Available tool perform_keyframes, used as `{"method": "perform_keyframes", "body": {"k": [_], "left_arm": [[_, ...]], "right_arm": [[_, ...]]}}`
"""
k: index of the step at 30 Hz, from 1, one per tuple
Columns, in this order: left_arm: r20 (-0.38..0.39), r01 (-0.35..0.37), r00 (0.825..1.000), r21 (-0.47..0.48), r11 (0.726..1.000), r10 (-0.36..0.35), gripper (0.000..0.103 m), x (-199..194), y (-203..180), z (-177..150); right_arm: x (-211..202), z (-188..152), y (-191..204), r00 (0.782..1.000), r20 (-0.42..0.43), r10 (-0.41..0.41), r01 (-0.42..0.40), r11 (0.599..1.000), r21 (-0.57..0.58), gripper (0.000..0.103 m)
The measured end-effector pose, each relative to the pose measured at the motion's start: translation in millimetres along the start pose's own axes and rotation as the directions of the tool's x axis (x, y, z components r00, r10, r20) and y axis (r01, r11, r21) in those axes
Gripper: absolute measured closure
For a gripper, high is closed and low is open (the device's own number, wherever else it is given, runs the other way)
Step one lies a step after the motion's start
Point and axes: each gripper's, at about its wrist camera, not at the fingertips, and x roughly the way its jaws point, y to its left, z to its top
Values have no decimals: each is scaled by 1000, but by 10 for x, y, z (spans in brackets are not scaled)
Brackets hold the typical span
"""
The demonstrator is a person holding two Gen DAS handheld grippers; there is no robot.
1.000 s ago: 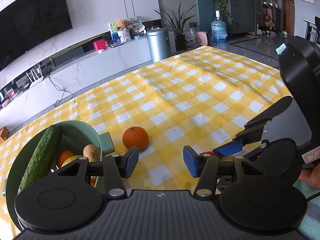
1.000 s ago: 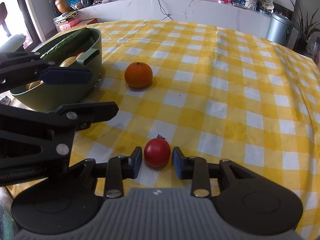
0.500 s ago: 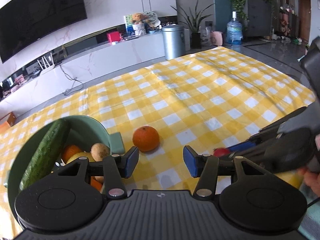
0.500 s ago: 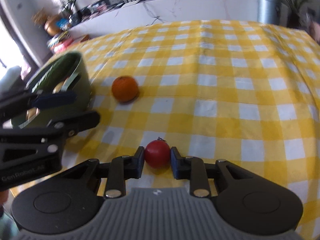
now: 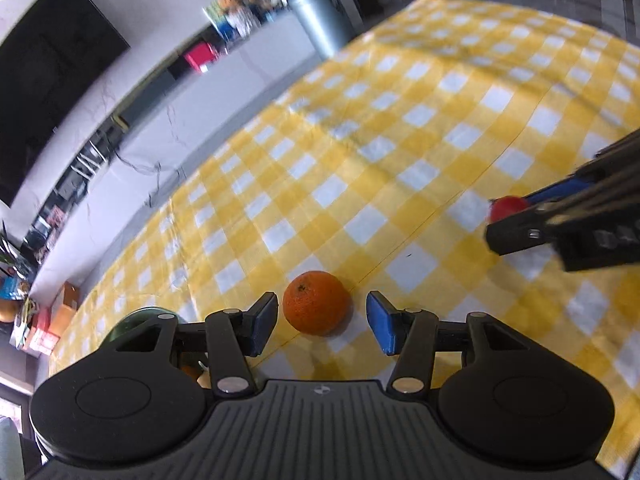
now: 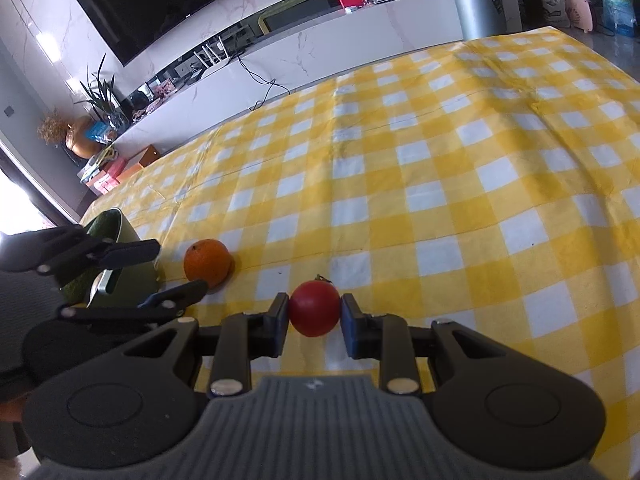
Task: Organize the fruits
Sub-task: 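Close left tool on the orange while right tool closes on the tomato, then carry the orange and tomato over the colander with both tools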
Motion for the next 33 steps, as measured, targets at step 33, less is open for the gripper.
{"method": "perform_keyframes", "body": {"k": [33], "left_arm": [[-120, 96, 985, -217, 971, -124, 54, -23, 326, 357]], "right_arm": [[-45, 5, -30, 998, 12, 54, -54, 999, 7, 79]]}}
